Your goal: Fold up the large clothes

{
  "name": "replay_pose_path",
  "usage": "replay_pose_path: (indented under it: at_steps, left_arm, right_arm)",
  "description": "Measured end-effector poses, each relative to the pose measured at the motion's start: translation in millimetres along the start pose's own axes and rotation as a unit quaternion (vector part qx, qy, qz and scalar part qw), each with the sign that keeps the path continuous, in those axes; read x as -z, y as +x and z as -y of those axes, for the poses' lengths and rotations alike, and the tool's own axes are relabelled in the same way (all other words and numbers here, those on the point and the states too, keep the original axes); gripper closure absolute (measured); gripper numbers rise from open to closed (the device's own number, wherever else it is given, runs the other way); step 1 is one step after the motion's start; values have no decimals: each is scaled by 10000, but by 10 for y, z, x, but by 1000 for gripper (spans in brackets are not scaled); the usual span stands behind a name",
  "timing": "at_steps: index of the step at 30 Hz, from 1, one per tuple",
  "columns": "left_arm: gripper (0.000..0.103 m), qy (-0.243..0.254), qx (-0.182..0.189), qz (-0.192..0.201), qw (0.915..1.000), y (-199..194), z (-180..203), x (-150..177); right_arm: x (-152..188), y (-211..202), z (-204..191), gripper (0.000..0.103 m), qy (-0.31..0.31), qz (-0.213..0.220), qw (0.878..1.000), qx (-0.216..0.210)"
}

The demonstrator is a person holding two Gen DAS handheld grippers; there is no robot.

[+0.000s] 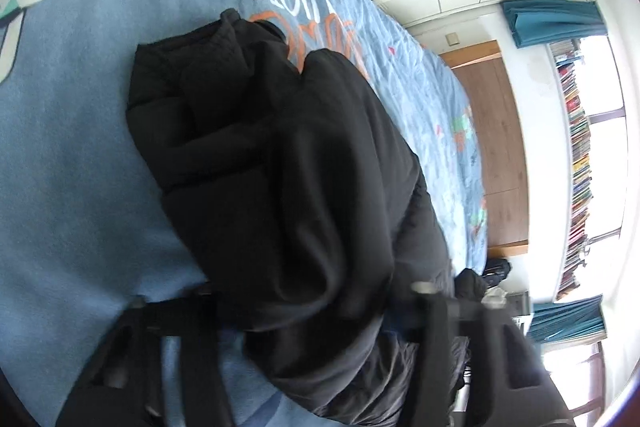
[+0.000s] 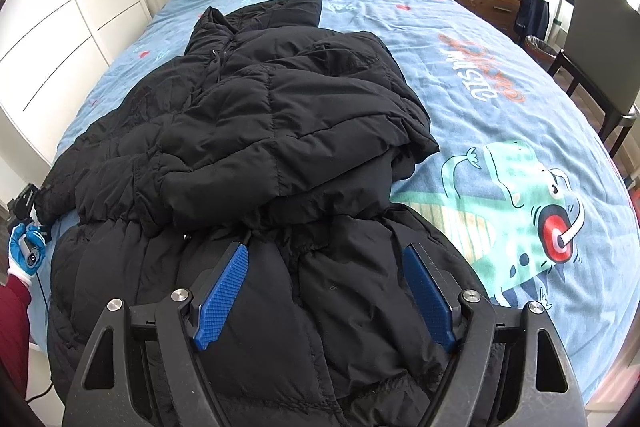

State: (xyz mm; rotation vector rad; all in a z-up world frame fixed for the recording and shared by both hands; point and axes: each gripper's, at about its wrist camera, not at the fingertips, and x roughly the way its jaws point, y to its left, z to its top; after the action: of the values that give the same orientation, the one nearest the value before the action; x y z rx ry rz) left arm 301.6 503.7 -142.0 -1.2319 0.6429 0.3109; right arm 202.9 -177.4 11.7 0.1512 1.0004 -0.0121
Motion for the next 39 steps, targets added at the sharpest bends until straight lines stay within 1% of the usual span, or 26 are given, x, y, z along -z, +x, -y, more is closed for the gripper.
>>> replay_pose_path:
  at_steps: [2, 3, 5, 6, 7, 9, 12, 13, 16, 17, 18, 23, 24, 25, 26, 27, 28, 30, 33, 37, 38, 39]
  left_arm:
    - [77, 314, -344, 163, 9988, -63, 111, 40]
    - [82, 604, -600, 276, 9960, -86, 239, 67]
    - [88, 1158, -1068, 487, 9863, -105, 499, 150]
    - [91, 1449, -1286, 620, 9791, -118, 649, 206]
    - [92, 1603, -1391, 702, 9747, -133, 734, 245]
    - [94, 1973, -1619, 890, 9628, -156, 930, 333]
    - [94, 2365, -1808, 1107, 9482, -233, 1138, 467]
    - [94, 2464, -1837, 1157, 9446, -274, 1190, 517]
    - [94, 2915, -1993, 1307, 9264, -380, 1411, 719]
    - [94, 3098, -2035, 1357, 9188, -395, 1513, 790]
    - [94, 3317, -2061, 1428, 9095, -424, 1612, 882]
    - [94, 4015, -1975, 1611, 8797, -570, 2022, 1314]
    - [94, 4213, -1908, 1635, 8714, -594, 2139, 1433]
    - [94, 4326, -1857, 1644, 8668, -630, 2199, 1495]
    - [94, 4470, -1800, 1652, 8605, -670, 2261, 1593]
    - [94, 4679, -1753, 1659, 8502, -679, 2373, 1728]
    - [94, 4830, -1731, 1651, 8423, -659, 2467, 1840]
    - [94, 5092, -1672, 1572, 8295, -613, 2616, 2051]
    - [95, 5400, -1583, 1346, 8156, -503, 2738, 2402]
    - [95, 5704, -1327, 929, 8052, -359, 2853, 2885]
    - [95, 5779, -1271, 837, 8018, -336, 2878, 3002]
    - [95, 5875, -1219, 737, 7966, -307, 2903, 3131]
  right_arm:
    - [5, -9, -21, 24, -40, 12, 10000, 4]
    - [3, -5, -28, 24, -52, 11, 10000, 0]
    - [6, -4, -55, 24, -81, 0, 10000, -28]
    - [10, -7, -73, 24, -102, -2, 9999, -40]
    - [13, -14, -90, 24, -131, 0, 9999, -46]
    - [17, -40, -122, 24, -197, 29, 9998, -52]
    - [26, -98, -155, 24, -281, 89, 9995, -73]
    - [28, -117, -156, 24, -285, 112, 9995, -91]
    - [41, -156, -141, 24, -264, 164, 9994, -154]
    - [50, -169, -130, 24, -242, 180, 9994, -179]
    - [51, -176, -120, 24, -223, 191, 9994, -201]
    - [80, -256, -38, 24, -132, 285, 9990, -316]
    - [83, -277, -19, 24, -120, 304, 9989, -333]
    - [87, -302, 7, 24, -101, 336, 9987, -357]
    - [86, -317, 32, 24, -87, 358, 9986, -376]
    - [91, -337, 65, 24, -63, 387, 9985, -389]
    - [98, -354, 95, 24, -34, 412, 9983, -402]
    - [113, -379, 160, 24, 16, 459, 9981, -417]
    - [127, -406, 249, 24, 85, 521, 9976, -450]
    - [140, -426, 362, 24, 173, 588, 9969, -498]
    - [145, -428, 388, 24, 190, 597, 9968, -506]
    - [152, -429, 421, 24, 216, 604, 9966, -524]
